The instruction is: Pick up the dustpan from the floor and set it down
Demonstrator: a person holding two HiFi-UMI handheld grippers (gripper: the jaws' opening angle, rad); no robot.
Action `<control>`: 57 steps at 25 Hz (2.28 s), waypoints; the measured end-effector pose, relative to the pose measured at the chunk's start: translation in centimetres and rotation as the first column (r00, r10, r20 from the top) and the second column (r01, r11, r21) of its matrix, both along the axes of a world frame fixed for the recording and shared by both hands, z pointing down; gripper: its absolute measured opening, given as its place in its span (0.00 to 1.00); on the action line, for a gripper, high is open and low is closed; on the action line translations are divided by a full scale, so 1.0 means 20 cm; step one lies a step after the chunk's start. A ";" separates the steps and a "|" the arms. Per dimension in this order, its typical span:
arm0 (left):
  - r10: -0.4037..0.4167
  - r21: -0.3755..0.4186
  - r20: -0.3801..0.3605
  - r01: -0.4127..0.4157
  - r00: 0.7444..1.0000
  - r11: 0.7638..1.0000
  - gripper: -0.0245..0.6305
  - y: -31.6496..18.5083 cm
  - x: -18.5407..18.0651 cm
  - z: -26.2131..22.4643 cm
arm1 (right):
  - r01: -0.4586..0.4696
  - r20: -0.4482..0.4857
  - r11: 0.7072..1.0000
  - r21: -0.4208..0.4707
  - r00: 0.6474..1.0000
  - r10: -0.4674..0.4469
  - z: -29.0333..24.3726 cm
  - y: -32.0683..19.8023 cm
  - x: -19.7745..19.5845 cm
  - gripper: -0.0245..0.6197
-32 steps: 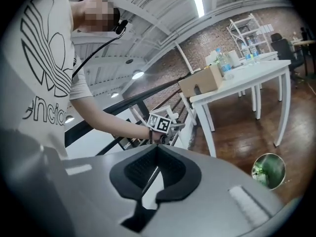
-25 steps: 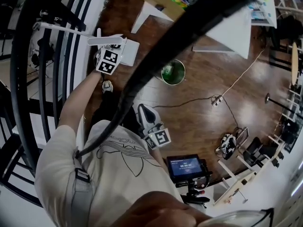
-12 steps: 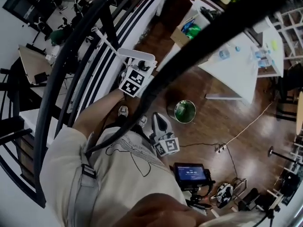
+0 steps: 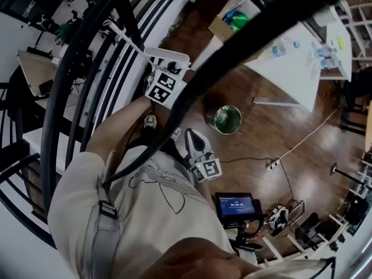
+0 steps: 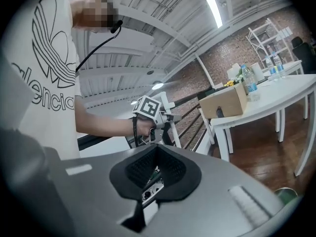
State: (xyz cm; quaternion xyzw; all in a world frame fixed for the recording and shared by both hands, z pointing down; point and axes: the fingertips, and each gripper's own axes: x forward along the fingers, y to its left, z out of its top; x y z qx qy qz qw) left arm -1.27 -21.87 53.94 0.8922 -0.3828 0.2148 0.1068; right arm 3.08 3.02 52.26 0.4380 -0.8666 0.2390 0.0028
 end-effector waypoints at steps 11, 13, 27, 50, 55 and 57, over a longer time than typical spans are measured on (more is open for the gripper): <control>0.033 -0.041 0.080 -0.029 0.996 0.999 0.11 -0.14 0.00 0.58 | -0.069 -0.024 0.995 -0.073 0.997 0.068 0.17 0.09 0.03 0.04; 0.044 -0.065 0.118 -0.037 0.992 0.997 0.11 -0.17 0.00 0.70 | -0.092 -0.025 0.991 -0.092 0.996 0.090 0.21 0.09 0.04 0.04; -0.001 -0.032 0.311 0.012 0.951 0.999 0.44 -0.29 -0.05 0.91 | -0.122 -0.046 0.988 -0.091 0.992 0.118 0.21 0.08 0.03 0.04; -0.002 -0.018 -0.342 -0.005 0.940 1.000 0.07 1.13 -0.21 -0.18 | 0.130 -0.019 0.969 0.210 0.991 -0.129 -0.30 -0.09 -0.24 0.04; 0.043 0.039 -0.305 -0.033 0.951 0.999 0.07 1.17 -0.22 -0.28 | 0.185 -0.037 0.961 0.207 0.983 -0.181 -0.31 -0.02 -0.28 0.04; 0.046 0.038 -0.327 -0.036 0.944 0.999 0.07 1.16 -0.20 -0.37 | 0.201 -0.057 0.953 0.225 0.980 -0.193 -0.33 -0.01 -0.29 0.04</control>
